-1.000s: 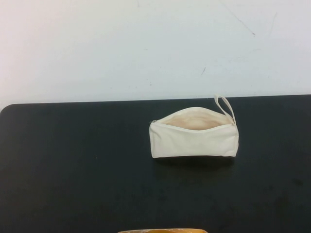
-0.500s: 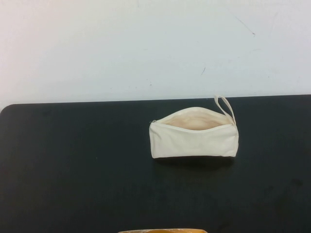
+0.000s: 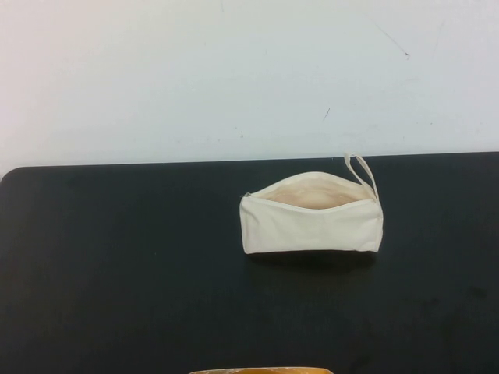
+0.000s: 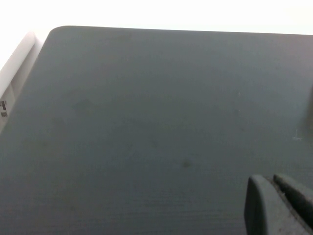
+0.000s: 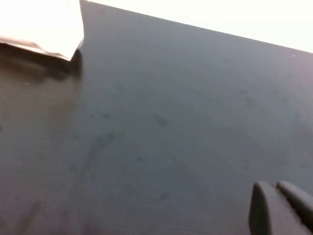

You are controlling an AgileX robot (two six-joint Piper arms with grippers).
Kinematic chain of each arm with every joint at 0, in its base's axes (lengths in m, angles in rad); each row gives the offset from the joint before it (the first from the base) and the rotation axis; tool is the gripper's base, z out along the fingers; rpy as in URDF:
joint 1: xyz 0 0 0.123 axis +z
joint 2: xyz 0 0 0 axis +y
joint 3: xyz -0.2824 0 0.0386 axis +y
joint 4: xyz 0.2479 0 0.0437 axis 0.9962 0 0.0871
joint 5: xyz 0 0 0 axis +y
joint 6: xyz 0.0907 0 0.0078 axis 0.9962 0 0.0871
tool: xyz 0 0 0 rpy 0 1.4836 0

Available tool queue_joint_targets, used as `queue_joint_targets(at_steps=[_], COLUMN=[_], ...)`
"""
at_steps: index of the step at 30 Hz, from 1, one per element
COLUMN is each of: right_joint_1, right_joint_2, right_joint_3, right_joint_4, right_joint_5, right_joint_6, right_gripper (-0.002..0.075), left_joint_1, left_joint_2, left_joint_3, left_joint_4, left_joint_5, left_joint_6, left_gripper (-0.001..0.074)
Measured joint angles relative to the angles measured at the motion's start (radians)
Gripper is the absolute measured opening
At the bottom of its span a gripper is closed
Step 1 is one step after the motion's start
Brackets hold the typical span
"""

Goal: Put eraser into pencil case

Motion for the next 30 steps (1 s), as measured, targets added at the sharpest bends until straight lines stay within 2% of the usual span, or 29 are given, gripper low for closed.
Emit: queue_joint_targets(at_steps=[8,17,30], right_joint_1=[0.000,0.000,0.000], right_joint_2=[0.000,0.000,0.000], right_joint_3=[0.000,0.000,0.000], right_joint_4=[-0.001,-0.130,-0.079], right_joint_5=[0.000,0.000,0.000], right_joint_6=[0.044,0.321,0.344], right_gripper=[-0.0001,-0.0001,-0.0001], left_joint_1=[0.000,0.000,0.000], left_joint_2=[0.000,0.000,0.000], left_joint_3=[0.000,0.000,0.000], left_joint_4=[0.000,0.000,0.000], left_joint_5=[0.000,0.000,0.000], left_joint_6=[0.000,0.000,0.000], left_gripper=[-0.0003,-0.0003,-0.0003])
